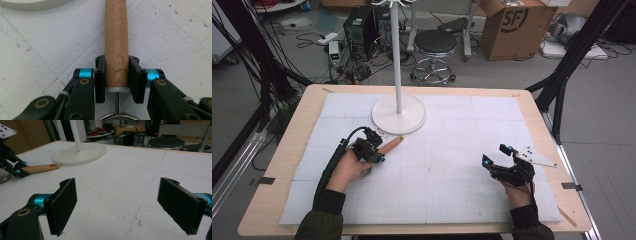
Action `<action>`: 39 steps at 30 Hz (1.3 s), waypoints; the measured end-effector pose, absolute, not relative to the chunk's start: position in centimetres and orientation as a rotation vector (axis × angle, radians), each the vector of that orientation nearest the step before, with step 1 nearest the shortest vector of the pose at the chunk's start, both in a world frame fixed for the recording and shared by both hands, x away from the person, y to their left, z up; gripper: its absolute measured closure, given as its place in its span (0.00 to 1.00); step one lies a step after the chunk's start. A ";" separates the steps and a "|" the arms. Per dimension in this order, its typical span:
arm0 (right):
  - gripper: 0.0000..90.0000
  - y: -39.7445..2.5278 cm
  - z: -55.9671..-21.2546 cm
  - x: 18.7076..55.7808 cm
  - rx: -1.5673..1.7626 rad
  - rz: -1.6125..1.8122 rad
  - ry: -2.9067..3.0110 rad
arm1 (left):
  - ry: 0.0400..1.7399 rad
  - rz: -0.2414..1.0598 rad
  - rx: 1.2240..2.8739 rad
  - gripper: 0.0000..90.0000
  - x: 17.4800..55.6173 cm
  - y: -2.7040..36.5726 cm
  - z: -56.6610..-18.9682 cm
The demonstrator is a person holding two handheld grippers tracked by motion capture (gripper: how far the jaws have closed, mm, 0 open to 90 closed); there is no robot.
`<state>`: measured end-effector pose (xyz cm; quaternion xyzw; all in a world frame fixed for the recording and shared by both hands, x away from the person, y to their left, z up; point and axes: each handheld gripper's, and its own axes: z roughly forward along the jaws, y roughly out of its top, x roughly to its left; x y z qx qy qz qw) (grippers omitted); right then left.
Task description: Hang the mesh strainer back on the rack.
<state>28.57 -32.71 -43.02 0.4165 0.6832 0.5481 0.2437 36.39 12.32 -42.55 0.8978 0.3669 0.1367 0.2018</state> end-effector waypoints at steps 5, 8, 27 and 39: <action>0.17 -32.8 -43.0 28.6 1.138 1.499 1.862 | 1.040 0.294 2.418 0.79 36.6 13.7 -42.7; 0.17 -32.8 -43.0 28.6 1.149 1.502 1.862 | 1.033 0.255 2.370 0.79 36.4 14.6 -42.4; 0.17 -32.8 -43.0 28.6 1.139 1.501 1.856 | 0.826 0.182 1.838 0.79 34.7 18.3 -34.3; 0.18 -32.8 -43.1 29.0 1.148 1.548 1.841 | 0.772 0.325 1.584 0.79 36.5 18.7 -30.4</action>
